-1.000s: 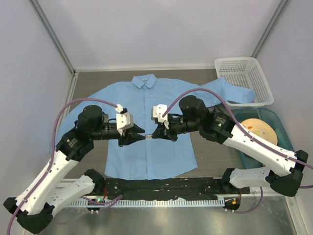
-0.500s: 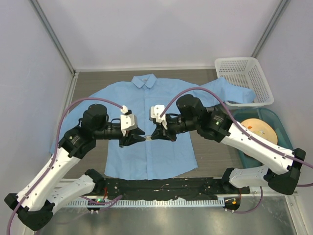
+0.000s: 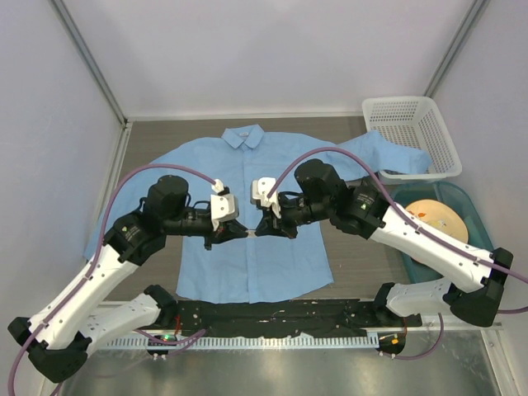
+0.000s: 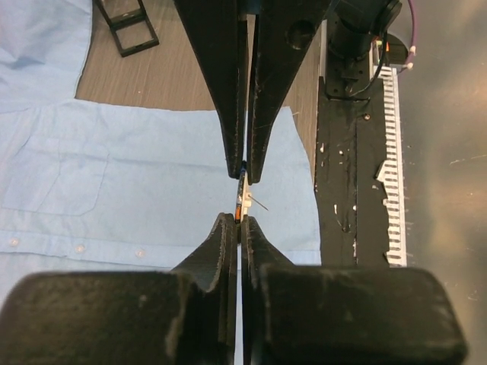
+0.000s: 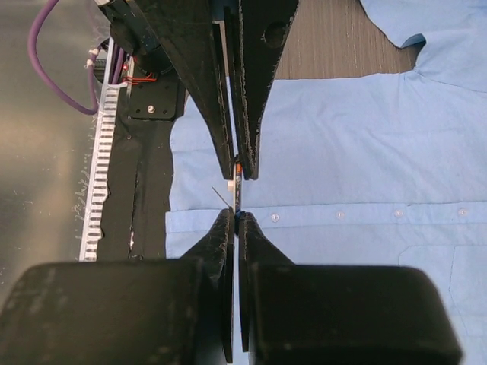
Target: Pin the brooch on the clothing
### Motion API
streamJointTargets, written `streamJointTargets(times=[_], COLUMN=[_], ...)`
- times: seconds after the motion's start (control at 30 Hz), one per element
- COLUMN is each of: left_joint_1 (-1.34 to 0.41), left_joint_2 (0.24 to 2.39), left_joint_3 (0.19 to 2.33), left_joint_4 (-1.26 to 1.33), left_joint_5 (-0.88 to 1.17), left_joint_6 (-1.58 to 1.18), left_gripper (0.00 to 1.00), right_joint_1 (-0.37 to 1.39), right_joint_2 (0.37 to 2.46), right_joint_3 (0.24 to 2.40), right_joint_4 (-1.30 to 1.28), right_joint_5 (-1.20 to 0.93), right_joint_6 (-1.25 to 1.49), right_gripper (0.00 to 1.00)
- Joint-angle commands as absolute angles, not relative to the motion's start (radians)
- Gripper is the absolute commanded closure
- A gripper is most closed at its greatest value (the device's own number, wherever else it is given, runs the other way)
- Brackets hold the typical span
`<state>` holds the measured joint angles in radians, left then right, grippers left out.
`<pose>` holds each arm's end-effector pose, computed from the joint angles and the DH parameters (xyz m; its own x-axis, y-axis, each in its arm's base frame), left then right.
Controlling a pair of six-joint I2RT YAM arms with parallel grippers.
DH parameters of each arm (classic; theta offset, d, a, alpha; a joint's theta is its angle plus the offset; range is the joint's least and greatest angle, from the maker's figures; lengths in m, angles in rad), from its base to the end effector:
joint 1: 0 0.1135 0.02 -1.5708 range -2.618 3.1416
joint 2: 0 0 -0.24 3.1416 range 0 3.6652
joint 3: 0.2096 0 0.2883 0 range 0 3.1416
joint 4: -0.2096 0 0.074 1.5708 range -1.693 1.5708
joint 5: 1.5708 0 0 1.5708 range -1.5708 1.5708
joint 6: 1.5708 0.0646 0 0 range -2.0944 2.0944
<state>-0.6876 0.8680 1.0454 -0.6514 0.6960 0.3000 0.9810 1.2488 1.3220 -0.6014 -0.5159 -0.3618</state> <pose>0.1606 -0.1855 0.3490 -0.0628 0.3450 -0.9365 0.9907 0.1350 -0.0166 0.1589 0.2948 0.3560 0.0776 -0.4376 -0.8958 -0.9970 -0.0269 -0.0732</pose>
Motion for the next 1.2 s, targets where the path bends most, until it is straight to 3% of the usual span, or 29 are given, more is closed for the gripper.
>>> streamJointTargets(times=[0.0,0.03,0.07,0.13,0.17,0.27,0.4,0.53,0.73,0.83,0.97,1.17], left_joint_1=[-0.696,-0.696,-0.696,-0.696,-0.696,-0.672,-0.646,-0.644,-0.614,-0.516,-0.336,-0.247], left_joint_2=[0.873,0.874,0.874,0.859,0.85,0.838,0.873,0.894,1.02,1.054,1.092,1.3], left_joint_3=[1.088,1.086,1.082,1.057,1.051,1.042,1.077,1.113,1.204,1.21,1.166,1.155], left_joint_4=[-0.65,-0.649,-0.637,-0.611,-0.603,-0.633,-0.718,-0.768,-0.876,-0.874,-0.784,-0.625], left_joint_5=[0.673,0.666,0.622,0.501,0.328,0.033,-0.26,-0.32,-0.237,-0.209,-0.123,-0.063], left_joint_6=[0.298,0.26,0.226,0.119,0.03,-0.139,-0.254,-0.258,-0.172,-0.178,-0.199,-0.265], left_gripper=[1.0,1.0,1.0,1.0,1.0,1.0,1.0,1.0,1.0,1.0,1.0,1.0], right_joint_1=[0.98,0.982,0.979,0.965,0.947,0.91,0.781,0.721,0.719,0.716,0.689,0.681], right_joint_2=[1.244,1.246,1.247,1.246,1.246,1.252,1.276,1.362,1.469,1.563,1.672,1.856], right_joint_3=[1.364,1.364,1.364,1.364,1.368,1.376,1.41,1.485,1.513,1.542,1.583,1.649], right_joint_4=[-0.571,-0.56,-0.537,-0.519,-0.512,-0.511,-0.549,-0.636,-0.692,-0.68,-0.646,-0.607], right_joint_5=[-0.505,-0.479,-0.422,-0.367,-0.306,-0.203,-0.126,-0.136,-0.129,-0.132,-0.185,-0.236], right_joint_6=[-0.341,-0.322,-0.277,-0.236,-0.223,-0.157,-0.091,-0.119,-0.213,-0.219,-0.203,-0.132], right_gripper=[0.98,0.92,0.75,0.59,0.46,0.37,0.34,0.33,0.33,0.32,0.32,0.33])
